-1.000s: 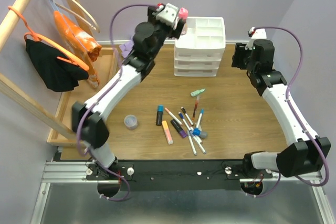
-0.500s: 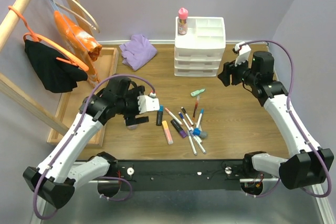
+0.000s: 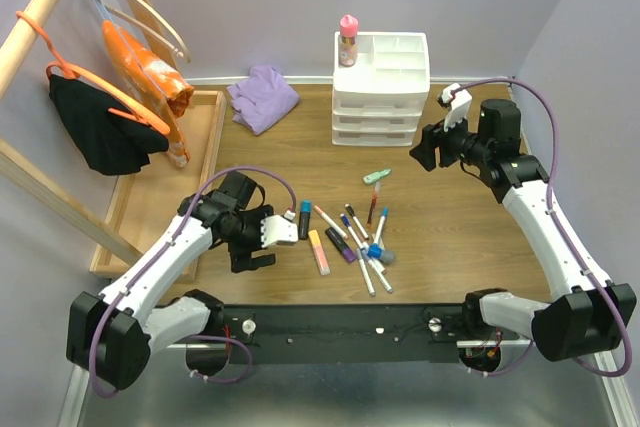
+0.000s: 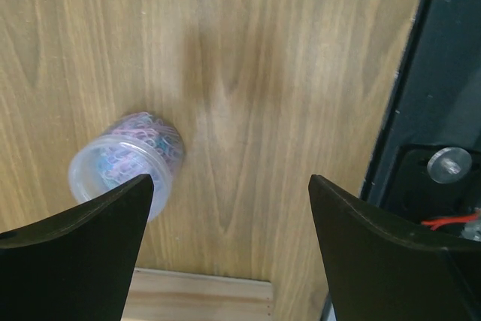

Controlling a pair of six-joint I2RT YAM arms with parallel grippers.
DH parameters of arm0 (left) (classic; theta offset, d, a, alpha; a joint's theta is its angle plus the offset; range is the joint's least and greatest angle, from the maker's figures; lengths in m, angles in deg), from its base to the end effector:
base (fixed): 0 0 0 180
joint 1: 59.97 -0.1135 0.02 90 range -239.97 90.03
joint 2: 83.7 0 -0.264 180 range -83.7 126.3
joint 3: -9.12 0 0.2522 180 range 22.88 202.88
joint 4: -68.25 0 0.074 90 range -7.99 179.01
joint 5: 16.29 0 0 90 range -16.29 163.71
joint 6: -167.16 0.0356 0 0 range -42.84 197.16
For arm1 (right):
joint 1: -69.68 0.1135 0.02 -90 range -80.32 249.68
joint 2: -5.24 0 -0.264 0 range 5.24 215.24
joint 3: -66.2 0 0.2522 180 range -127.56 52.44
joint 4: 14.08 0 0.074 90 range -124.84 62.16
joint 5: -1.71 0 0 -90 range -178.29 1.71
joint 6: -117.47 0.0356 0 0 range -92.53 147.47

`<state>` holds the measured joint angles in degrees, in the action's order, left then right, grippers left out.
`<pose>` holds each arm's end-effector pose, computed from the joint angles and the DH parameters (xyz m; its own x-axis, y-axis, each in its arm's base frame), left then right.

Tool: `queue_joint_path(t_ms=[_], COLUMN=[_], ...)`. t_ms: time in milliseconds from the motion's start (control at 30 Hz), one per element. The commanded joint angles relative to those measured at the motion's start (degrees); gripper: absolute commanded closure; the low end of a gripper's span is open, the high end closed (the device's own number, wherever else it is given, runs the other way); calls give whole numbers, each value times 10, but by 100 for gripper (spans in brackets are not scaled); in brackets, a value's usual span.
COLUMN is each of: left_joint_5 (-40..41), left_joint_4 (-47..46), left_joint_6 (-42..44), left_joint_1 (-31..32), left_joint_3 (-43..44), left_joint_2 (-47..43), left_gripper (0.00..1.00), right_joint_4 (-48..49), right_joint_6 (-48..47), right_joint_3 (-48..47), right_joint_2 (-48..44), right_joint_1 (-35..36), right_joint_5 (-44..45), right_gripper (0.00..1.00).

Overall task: Sort the stationery into containers
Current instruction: Pick up the stationery from the center of the board.

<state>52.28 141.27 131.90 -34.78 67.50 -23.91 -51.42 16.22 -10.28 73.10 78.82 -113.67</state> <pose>0.1465 -0.0833 0.2322 -0.1072 0.8904 -0.4423 0.9917 0.1274 0.0160 0.2572 0.0568 0.3448 -0.3649 -0.2372 -0.9003 -0.5973 0.8014 0.0309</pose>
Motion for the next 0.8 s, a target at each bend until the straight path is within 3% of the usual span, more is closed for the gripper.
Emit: queue_joint_path(t_ms=[0, 400, 767], left_joint_5=[19, 37, 52], left_joint_4=[-90, -120, -158], left_joint_6=[-21, 29, 21], left_joint_1=[-11, -67, -72], left_joint_3=[11, 41, 33], left_joint_2=[26, 108, 161], left_gripper=[7, 8, 6], right_joint_4=[-10, 5, 10], right_joint_6=[0, 6, 3], right_joint_3=[-10, -1, 3], right_joint_2=[-15, -7, 0], right_joint_1=[-1, -1, -1], right_joint_5=[-17, -12, -5], right_gripper=[29, 29, 29])
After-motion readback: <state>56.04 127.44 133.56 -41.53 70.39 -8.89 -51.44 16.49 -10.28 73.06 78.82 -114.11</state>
